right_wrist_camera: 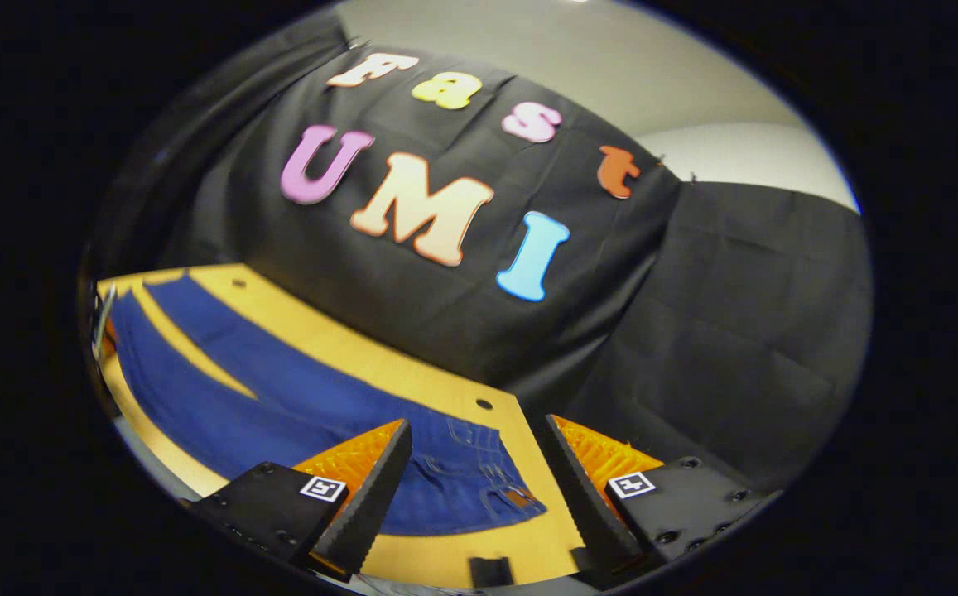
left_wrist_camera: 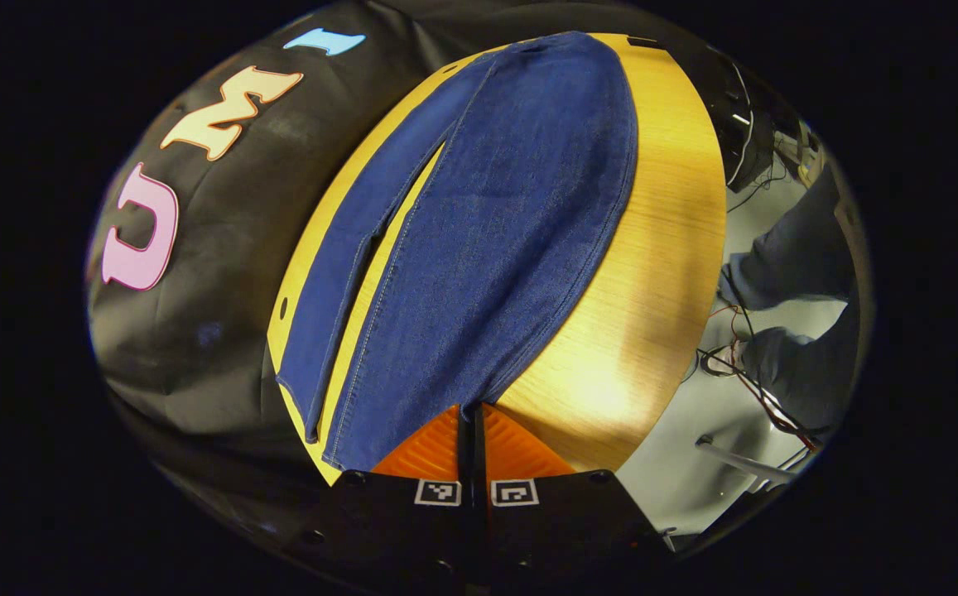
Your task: Grasp the waist and the cuffs of the jeans and fold them to make the two legs overlap; first hold the waist and fold one-third of the jeans toward the cuffs, then hold the cuffs and fold the remaining one-third in the same direction to finish folding.
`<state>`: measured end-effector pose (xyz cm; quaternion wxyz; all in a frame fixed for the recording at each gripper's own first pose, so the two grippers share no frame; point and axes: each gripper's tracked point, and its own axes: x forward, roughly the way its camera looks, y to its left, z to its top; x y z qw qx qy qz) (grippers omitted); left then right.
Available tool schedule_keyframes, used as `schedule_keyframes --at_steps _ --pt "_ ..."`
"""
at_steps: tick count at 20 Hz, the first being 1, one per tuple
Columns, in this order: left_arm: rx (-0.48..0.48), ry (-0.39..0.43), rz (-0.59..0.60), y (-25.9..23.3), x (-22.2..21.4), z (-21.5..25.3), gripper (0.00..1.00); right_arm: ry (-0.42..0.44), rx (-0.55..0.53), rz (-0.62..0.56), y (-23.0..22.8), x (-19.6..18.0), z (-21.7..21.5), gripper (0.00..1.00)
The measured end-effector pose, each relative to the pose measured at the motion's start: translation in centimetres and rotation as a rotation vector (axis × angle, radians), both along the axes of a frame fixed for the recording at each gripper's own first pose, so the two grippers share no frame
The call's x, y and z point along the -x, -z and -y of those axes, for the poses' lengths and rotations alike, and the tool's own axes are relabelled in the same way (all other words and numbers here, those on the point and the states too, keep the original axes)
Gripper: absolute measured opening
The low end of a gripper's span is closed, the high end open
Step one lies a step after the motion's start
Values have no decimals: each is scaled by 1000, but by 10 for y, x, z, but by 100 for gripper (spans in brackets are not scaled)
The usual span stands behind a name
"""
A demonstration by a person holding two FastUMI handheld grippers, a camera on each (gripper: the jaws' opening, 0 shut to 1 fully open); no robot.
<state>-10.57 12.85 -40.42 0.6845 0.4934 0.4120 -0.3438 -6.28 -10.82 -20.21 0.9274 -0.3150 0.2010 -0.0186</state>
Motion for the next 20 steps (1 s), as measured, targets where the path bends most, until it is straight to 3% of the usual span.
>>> schedule_keyframes --at_steps 7,14,20 --pt "-49 -36 2 1 -3 -1 0 -69 151 -229 100 18 66 99" --pt "-87 -79 -14 2 -4 -3 0 -270 328 -468 180 25 86 99" --pt "-114 -96 -11 2 -5 -4 0 -401 435 -603 217 29 90 99"
